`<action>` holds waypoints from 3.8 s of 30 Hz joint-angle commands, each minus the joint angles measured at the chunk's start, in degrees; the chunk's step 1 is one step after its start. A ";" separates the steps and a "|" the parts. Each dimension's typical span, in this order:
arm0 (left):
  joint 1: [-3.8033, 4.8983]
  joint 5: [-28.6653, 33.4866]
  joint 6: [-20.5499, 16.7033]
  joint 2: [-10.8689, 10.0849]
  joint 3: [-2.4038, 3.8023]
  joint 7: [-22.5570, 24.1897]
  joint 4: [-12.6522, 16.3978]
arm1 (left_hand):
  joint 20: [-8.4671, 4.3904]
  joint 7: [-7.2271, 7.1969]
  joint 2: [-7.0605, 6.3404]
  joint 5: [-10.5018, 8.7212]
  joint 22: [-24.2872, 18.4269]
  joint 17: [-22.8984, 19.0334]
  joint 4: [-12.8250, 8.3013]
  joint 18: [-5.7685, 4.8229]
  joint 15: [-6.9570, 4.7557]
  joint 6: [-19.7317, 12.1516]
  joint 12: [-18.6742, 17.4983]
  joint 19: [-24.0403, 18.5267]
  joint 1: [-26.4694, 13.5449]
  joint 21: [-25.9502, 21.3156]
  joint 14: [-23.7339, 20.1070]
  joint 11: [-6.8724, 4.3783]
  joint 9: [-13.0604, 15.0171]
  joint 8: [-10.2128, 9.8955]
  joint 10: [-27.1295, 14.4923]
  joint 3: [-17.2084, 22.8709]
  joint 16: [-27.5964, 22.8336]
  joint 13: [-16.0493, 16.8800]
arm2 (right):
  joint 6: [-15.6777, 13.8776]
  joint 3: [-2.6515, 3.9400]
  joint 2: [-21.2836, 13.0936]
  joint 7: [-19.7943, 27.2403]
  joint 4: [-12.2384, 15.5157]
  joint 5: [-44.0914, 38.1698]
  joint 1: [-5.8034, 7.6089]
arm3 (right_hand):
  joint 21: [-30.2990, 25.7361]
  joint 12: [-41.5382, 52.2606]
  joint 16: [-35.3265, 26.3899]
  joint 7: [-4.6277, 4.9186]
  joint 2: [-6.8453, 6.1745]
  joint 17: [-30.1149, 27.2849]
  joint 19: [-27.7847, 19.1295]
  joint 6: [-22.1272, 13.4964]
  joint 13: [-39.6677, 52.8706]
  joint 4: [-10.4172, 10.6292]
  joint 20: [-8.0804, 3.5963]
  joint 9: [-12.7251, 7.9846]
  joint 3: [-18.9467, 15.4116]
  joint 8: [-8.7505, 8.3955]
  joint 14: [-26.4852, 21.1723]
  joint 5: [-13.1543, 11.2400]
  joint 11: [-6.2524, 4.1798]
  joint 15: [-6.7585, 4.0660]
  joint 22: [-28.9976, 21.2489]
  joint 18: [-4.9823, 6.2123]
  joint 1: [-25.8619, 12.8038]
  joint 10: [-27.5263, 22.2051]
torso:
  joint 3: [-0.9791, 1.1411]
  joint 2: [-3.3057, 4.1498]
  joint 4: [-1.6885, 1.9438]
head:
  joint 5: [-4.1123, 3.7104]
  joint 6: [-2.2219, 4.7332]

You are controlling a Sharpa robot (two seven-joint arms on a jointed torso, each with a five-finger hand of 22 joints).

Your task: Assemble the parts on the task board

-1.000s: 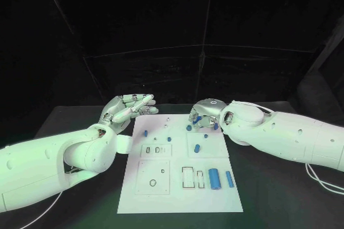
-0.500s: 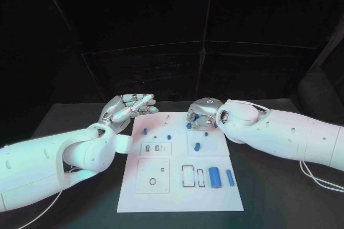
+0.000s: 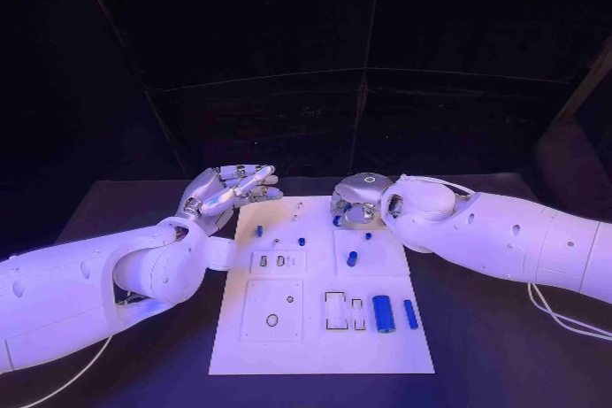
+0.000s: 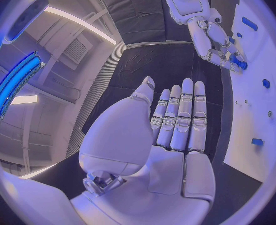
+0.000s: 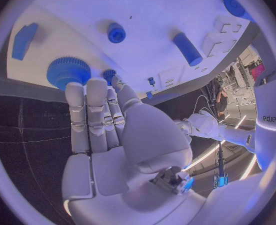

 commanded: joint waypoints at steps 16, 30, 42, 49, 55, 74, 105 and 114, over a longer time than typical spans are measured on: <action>0.38 -0.45 1.66 -0.22 0.05 0.07 0.15 | 0.17 0.09 0.33 -0.15 -0.13 0.14 -0.41 0.76 0.03 0.37 -0.41 0.47 -0.40 -0.32 0.46 0.23 -0.06 -0.46 0.39 0.00 -0.49 -0.03 | 4.02 0.04 0.71 0.78 -0.74 0.94 0.16 | 3.77 -0.14 6.84 -0.28 0.80 6.25 2.89 0.77 0.05 -0.01 0.07 0.03 2.65 -0.03 0.68 -0.29 -0.01 0.14 5.43 -1.50 -0.62 1.10 | 0.04 0.65 -0.03 | 0.21 -0.37; 0.41 -0.45 1.76 -0.32 0.05 0.02 0.02 | 0.17 0.09 0.33 -0.15 -0.13 0.14 -0.41 0.76 0.03 0.37 -0.41 0.47 -0.40 -0.32 0.46 0.23 -0.06 -0.46 0.39 0.00 -0.49 -0.03 | -5.63 0.05 -0.15 0.77 0.86 1.85 0.15 | 10.22 -0.10 16.53 -1.12 1.42 15.73 8.62 4.15 0.19 0.03 -0.51 0.25 12.06 0.58 1.24 -3.39 -0.93 -0.52 16.68 -3.30 -0.02 5.37 | -0.02 0.65 -0.08 | 0.54 -0.32; 0.53 -0.45 1.81 -0.30 0.05 0.04 -0.33 | 0.18 0.09 0.47 -0.15 -0.20 0.18 -0.47 0.77 0.04 0.40 -0.57 0.51 -0.38 -0.40 0.50 0.24 -0.05 -0.57 0.44 0.04 -0.64 -0.02 | -9.53 2.88 2.61 -1.07 -0.56 3.40 0.15 | 11.55 -0.22 18.56 -0.80 -2.51 16.01 8.46 4.23 0.19 0.33 -0.18 0.23 21.53 0.02 0.47 -3.42 -0.77 -0.19 18.25 -3.43 -3.41 5.20 | -0.08 0.89 0.17 | 0.76 1.00; 0.55 -0.45 1.56 -0.15 0.05 0.33 -0.47 | 0.18 0.09 0.47 -0.15 -0.20 0.18 -0.47 0.77 0.04 0.40 -0.57 0.51 -0.38 -0.40 0.50 0.24 -0.05 -0.57 0.44 0.04 -0.64 -0.02 | -9.19 3.16 6.17 -0.79 -4.52 3.69 0.15 | 11.75 -0.24 19.08 -0.70 -3.52 16.26 8.50 4.04 0.18 0.60 -0.08 0.22 23.37 -0.06 0.45 -3.63 -0.63 -0.09 18.50 -3.46 -4.39 4.92 | -0.15 1.01 0.24 | 1.06 1.54; 0.87 -0.45 1.46 -0.26 0.05 0.42 -0.34 | 0.18 0.09 0.50 -0.15 -0.22 0.19 -0.50 0.77 0.04 0.41 -0.62 0.52 -0.36 -0.42 0.52 0.23 -0.05 -0.60 0.46 0.05 -0.67 -0.01 | -8.37 3.20 8.42 -0.51 -6.52 3.74 0.15 | 11.96 -0.23 19.49 -0.64 -4.26 16.56 8.74 3.87 0.19 0.80 0.00 0.21 24.31 -0.10 0.47 -3.73 -0.57 -0.03 18.94 -3.54 -5.02 4.78 | -0.21 1.36 0.30 | 1.38 1.34; 1.76 -0.45 1.46 -0.15 0.05 0.50 -0.27 | 0.18 0.09 0.51 -0.15 -0.24 0.22 -0.57 0.78 0.03 0.44 -0.69 0.55 -0.31 -0.46 0.56 0.23 -0.05 -0.65 0.50 0.06 -0.73 -0.01 | -4.92 3.18 12.41 -1.07 -10.77 3.62 0.12 | 12.16 -0.29 19.90 -0.57 -5.07 16.77 8.96 3.53 0.17 1.17 0.09 0.18 25.22 -0.18 0.47 -4.13 -0.46 0.06 19.31 -3.60 -5.78 4.42 | -0.51 2.16 0.61 | 1.56 1.05; 2.01 -0.45 1.69 -0.23 0.05 0.39 -0.10 | 0.19 0.08 0.51 -0.16 -0.30 0.26 -0.68 0.78 0.03 0.48 -0.82 0.60 -0.25 -0.52 0.62 0.23 -0.04 -0.75 0.56 0.06 -0.85 0.00 | -3.20 3.17 14.43 -2.72 -12.97 2.66 0.12 | 12.02 -0.33 19.71 -0.18 -6.58 15.61 8.53 2.30 0.13 1.93 0.39 0.07 27.07 -0.31 0.03 -4.18 -0.05 0.40 18.83 -3.50 -6.97 3.02 | -0.56 2.45 0.47 | 2.10 0.63; 2.02 -0.45 1.71 -0.24 0.05 0.36 -0.20 | 0.19 0.08 0.51 -0.16 -0.30 0.26 -0.68 0.78 0.03 0.48 -0.82 0.60 -0.25 -0.52 0.62 0.23 -0.04 -0.75 0.56 0.06 -0.85 0.00 | -3.89 3.17 14.51 -2.69 -13.16 2.66 0.12 | 8.72 -0.48 14.88 1.64 -9.14 7.80 2.78 -3.21 -0.05 2.78 1.24 -0.37 27.57 -0.69 -2.51 -4.40 1.41 1.72 10.99 -2.13 -8.47 -2.30 | -0.55 2.46 0.38 | 2.28 0.61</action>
